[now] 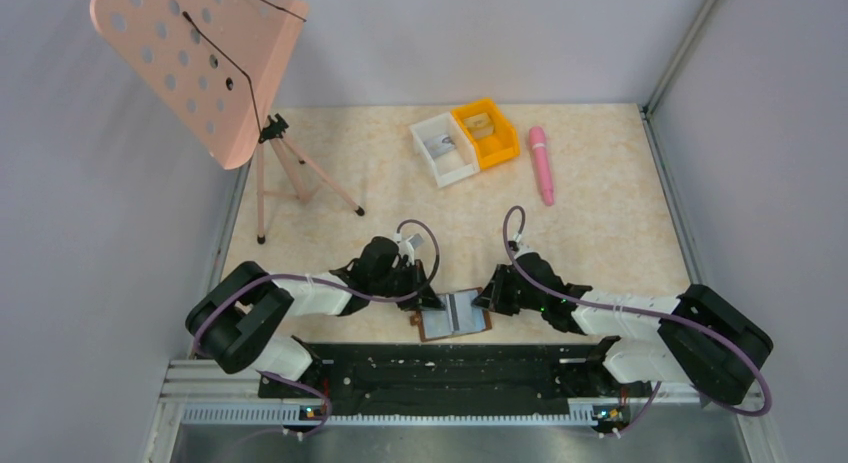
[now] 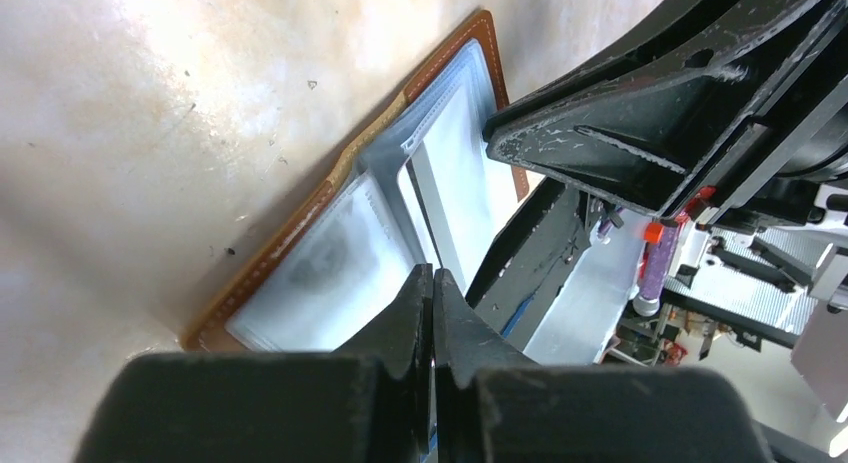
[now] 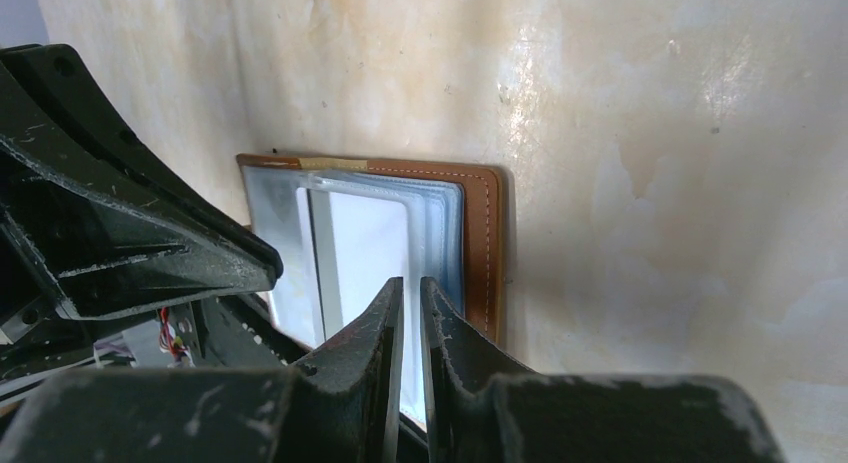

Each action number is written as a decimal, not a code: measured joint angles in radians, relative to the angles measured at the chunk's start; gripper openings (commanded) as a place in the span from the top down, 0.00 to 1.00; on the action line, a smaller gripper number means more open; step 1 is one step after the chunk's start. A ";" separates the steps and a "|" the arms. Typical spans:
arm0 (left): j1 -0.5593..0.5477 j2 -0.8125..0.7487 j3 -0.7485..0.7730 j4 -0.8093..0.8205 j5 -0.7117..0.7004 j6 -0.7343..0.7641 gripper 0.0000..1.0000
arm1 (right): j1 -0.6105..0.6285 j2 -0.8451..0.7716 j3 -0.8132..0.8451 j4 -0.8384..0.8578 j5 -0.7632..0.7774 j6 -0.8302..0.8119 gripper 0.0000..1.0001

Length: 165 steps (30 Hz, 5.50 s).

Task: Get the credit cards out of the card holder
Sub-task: Remove the credit card from the card holder, then place the credit card in the storage box.

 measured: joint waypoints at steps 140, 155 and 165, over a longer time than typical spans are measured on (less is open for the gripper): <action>-0.079 -0.555 0.176 -0.492 -0.485 -0.122 1.00 | 0.074 -0.344 0.370 -0.294 0.105 -0.653 0.46; -0.077 -0.585 0.221 -0.610 -0.594 -0.525 1.00 | 0.292 -0.395 0.126 0.137 0.089 -1.600 0.39; -0.077 -0.590 0.221 -0.611 -0.606 -0.623 1.00 | 0.350 -0.274 0.090 0.238 0.148 -1.766 0.44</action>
